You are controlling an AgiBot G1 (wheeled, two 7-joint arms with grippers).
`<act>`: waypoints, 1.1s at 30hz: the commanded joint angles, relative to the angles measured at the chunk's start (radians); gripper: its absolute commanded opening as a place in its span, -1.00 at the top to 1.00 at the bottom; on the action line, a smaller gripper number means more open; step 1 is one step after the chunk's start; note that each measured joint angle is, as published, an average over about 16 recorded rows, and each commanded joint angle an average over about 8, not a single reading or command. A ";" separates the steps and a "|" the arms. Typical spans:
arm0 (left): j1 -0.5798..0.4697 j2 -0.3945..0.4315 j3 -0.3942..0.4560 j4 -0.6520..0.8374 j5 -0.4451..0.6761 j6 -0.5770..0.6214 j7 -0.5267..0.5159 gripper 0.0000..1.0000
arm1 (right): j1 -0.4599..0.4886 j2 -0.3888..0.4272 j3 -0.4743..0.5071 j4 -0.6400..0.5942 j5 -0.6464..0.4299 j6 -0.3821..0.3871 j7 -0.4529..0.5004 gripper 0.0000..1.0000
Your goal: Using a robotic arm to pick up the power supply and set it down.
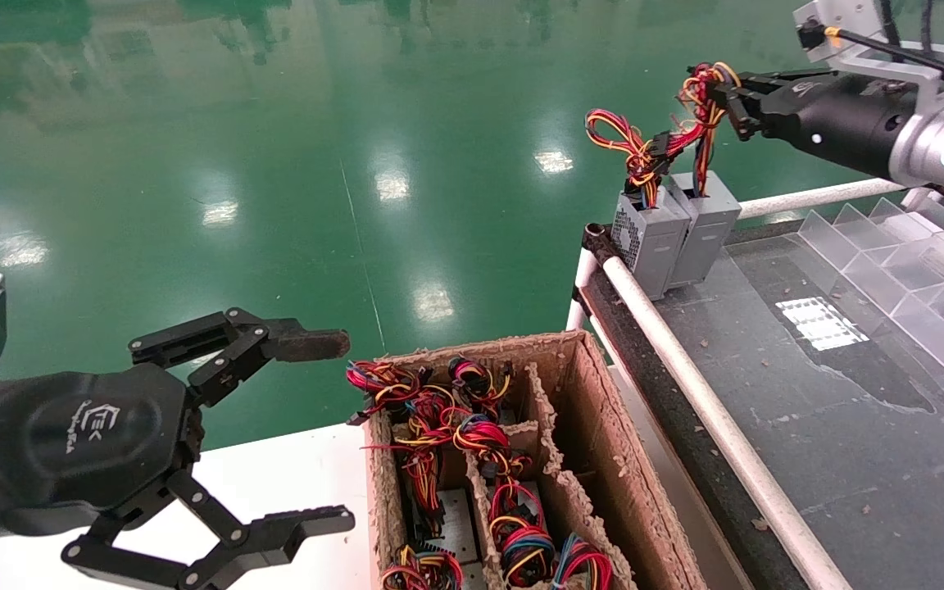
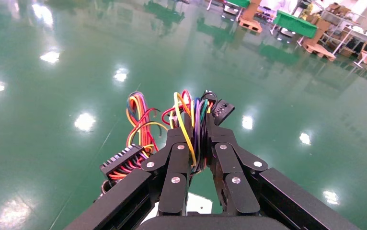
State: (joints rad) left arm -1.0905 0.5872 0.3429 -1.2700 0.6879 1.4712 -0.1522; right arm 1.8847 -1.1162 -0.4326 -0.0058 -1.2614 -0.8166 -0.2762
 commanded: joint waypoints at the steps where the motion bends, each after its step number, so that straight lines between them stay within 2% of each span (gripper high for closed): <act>1: 0.000 0.000 0.000 0.000 0.000 0.000 0.000 -1.00 | 0.001 -0.009 -0.002 0.002 -0.004 0.000 0.001 1.00; 13: 0.000 0.000 0.000 0.000 0.000 0.000 0.000 -1.00 | -0.016 -0.052 -0.007 0.000 -0.010 0.070 -0.005 0.98; 21: 0.000 0.000 0.000 0.000 0.000 0.000 0.000 -1.00 | -0.026 -0.053 -0.012 0.005 -0.017 0.069 -0.015 -1.00; 33: 0.000 0.000 0.001 0.000 0.000 0.000 0.000 -1.00 | -0.028 -0.034 -0.013 0.007 -0.019 0.054 -0.025 -1.00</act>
State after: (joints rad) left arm -1.0906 0.5870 0.3434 -1.2700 0.6875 1.4709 -0.1519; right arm 1.8570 -1.1505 -0.4454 0.0010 -1.2798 -0.7631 -0.2996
